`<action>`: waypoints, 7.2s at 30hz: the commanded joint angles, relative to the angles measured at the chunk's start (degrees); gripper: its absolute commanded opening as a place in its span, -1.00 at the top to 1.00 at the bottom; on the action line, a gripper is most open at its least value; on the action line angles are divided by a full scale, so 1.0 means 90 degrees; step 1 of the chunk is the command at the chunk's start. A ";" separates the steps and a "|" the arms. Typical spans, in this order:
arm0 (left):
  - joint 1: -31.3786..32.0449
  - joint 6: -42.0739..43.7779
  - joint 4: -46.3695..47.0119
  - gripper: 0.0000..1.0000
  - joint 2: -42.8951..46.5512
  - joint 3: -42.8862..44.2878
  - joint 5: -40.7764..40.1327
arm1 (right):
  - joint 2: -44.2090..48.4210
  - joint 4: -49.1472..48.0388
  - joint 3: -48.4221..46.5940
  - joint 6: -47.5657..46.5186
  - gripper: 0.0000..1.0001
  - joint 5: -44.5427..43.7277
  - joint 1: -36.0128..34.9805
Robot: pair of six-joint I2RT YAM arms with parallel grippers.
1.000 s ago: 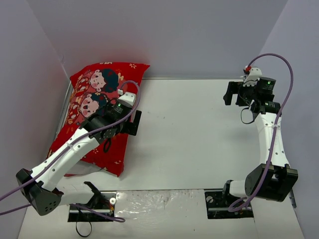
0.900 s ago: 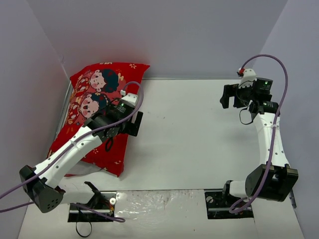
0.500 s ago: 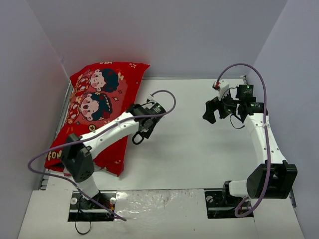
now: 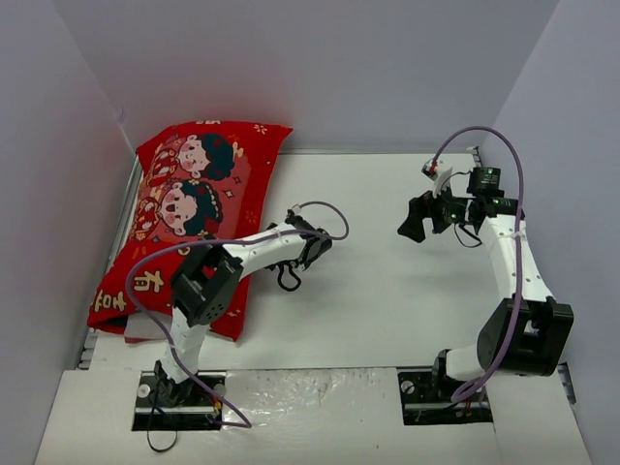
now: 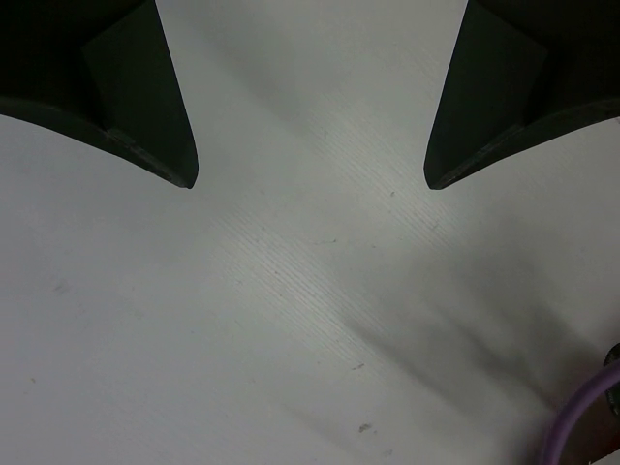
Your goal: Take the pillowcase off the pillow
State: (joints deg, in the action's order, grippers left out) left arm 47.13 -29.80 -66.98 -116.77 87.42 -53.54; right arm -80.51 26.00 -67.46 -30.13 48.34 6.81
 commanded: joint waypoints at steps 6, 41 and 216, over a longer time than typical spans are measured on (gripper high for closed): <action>-0.0110 0.0636 0.1161 0.95 0.1167 0.1534 0.2677 | 0.0107 0.0129 0.0191 -0.0313 -0.94 0.0401 0.0337; 0.1626 0.0646 0.3057 -0.58 0.2631 -0.0060 0.3714 | 0.0352 0.0266 -0.0053 0.1629 -0.88 0.1319 0.0952; -0.6712 -0.0487 0.6992 0.42 0.3317 -0.2263 0.8975 | -0.0986 -0.3358 0.1294 0.3026 1.00 0.0615 0.0943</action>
State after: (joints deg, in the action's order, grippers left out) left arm -12.88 -32.25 -10.00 -87.99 65.91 24.29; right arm -89.82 -5.52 -53.47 1.23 52.58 14.68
